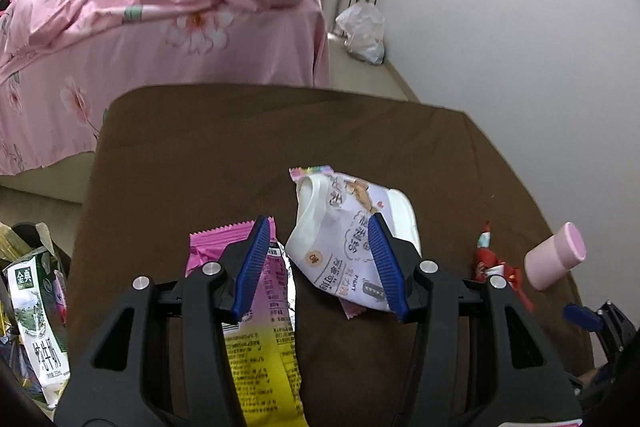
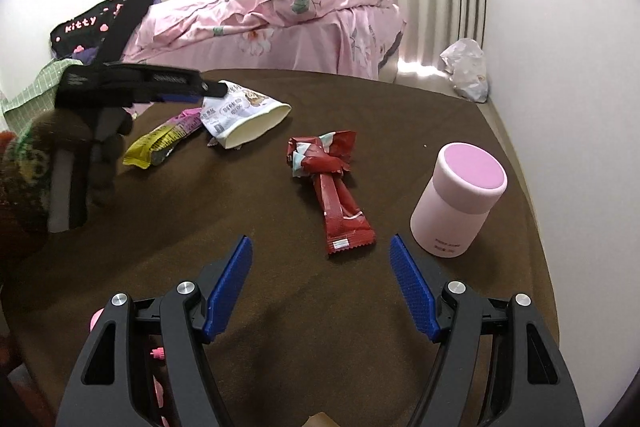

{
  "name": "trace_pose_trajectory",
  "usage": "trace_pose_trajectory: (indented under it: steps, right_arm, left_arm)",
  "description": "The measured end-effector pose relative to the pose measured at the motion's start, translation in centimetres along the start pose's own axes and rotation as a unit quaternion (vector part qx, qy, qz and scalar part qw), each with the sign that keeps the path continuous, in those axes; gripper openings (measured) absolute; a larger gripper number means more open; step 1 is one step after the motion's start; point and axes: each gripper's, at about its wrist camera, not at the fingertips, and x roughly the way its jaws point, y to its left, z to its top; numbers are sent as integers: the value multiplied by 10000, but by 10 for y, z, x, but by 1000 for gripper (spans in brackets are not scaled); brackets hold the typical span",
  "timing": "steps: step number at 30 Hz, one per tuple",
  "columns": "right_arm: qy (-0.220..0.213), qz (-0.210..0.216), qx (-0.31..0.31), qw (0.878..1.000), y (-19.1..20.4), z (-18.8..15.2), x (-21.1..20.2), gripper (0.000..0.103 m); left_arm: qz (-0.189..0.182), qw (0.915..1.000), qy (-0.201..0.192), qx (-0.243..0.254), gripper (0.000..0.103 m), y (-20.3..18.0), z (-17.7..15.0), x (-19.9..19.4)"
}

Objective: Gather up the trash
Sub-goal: 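Reach the left gripper toward the white cup while the right gripper grasps the pink wrapper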

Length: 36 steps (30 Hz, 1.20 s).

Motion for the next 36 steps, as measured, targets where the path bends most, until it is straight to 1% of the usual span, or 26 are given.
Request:
trace_pose_trajectory:
  steps: [2,3,4,7,10,13,16,18,21,23,25,26,27,30,32,36]
  right_arm:
    - [10,5,-46,10000,2,0,0,67]
    - [29,0,-72,10000,3,0,1,67]
    - [48,-6,-91,9999,4,1,2,67]
    - [66,-11,-138,9999,6,0,2,67]
    - [65,-13,-181,9998,9,1,2,67]
    - [53,-1,-197,9998,9,1,2,67]
    - [1,126,-174,9998,10,4,2,67]
    - [-53,127,-226,9997,13,14,3,67]
    - [-256,174,-357,9989,21,42,7,67]
    - [-262,338,-357,9984,26,64,18,67]
    - [-157,567,-355,9976,34,83,36,67]
    - [-93,617,-387,9973,38,89,44,65]
    - [-8,645,-434,9970,43,95,54,61]
    - [184,789,-379,9960,50,112,79,59]
    - [397,910,-258,9947,52,128,102,59]
    - [796,1048,-44,9913,55,146,142,59]
  left_arm:
    - [-29,10000,80,52,48,-2,-2,5]
    - [-61,9999,103,66,40,-3,-2,6]
    - [-66,9999,129,82,28,-4,-2,7]
    - [-106,9998,162,91,27,-4,-8,6]
    - [-115,9997,123,163,27,-4,-17,-4]
    - [-231,9995,141,150,26,-4,-31,-22]
    - [-333,9991,196,178,26,-5,-52,-44]
    - [-374,9988,280,150,26,-6,-66,-53]
    - [-396,9984,393,116,26,-5,-85,-60]
    - [-424,9983,402,55,26,-3,-94,-64]
    - [-446,9983,384,8,25,-1,-99,-66]
    - [-466,9982,378,-16,25,0,-101,-66]
    - [-482,9981,374,-35,25,0,-102,-67]
    - [-564,9976,378,-131,25,4,-105,-71]
    - [-591,9973,370,-212,25,5,-107,-73]
    - [-570,9976,302,-250,25,6,-110,-78]
